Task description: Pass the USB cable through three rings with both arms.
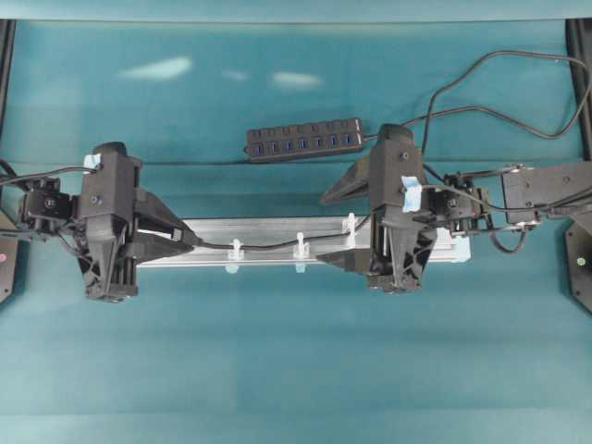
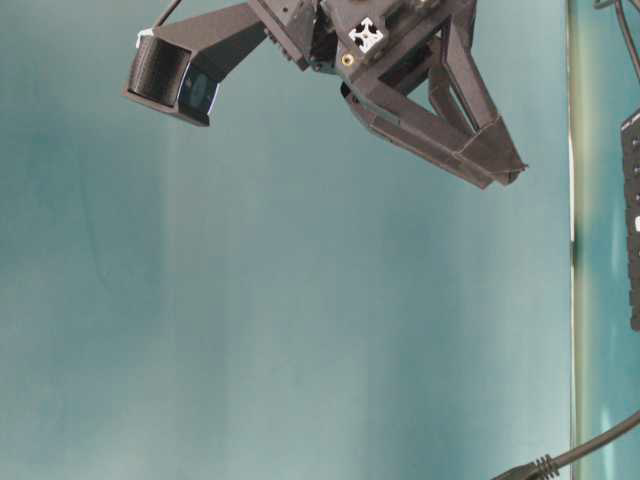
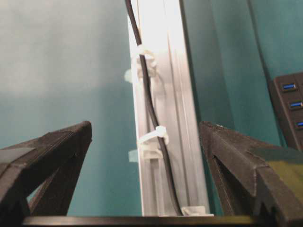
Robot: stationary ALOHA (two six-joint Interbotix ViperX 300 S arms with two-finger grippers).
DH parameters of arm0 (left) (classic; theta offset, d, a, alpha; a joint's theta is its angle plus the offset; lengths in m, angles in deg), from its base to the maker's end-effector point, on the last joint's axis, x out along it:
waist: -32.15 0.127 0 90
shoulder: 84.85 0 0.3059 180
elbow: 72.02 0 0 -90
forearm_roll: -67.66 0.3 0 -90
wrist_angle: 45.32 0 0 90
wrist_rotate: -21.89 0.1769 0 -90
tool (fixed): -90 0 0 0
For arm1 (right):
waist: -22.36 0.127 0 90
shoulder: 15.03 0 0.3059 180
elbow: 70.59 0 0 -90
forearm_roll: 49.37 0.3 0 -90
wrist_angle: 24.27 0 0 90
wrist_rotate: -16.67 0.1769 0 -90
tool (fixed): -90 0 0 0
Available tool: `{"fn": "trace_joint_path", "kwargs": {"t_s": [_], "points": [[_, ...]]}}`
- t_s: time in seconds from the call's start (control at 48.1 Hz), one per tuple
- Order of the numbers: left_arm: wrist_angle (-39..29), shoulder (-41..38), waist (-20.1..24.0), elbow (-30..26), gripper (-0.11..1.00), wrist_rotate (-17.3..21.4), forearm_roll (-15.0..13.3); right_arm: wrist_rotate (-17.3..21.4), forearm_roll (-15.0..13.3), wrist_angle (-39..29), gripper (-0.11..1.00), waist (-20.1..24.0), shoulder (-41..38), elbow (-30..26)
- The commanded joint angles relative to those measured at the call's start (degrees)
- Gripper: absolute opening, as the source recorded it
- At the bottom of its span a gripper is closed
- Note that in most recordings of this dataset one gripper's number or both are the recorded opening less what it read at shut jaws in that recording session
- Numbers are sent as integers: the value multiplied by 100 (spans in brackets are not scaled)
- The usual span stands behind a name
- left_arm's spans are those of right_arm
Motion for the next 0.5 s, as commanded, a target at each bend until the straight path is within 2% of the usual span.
{"fn": "trace_joint_path", "kwargs": {"t_s": [0.0,0.478], "points": [[26,53,-18,-149,21,0,9,62,9,44,91,9,53,-44],[35,114,-18,-149,21,18,9,62,9,44,91,0,53,-44]]}}
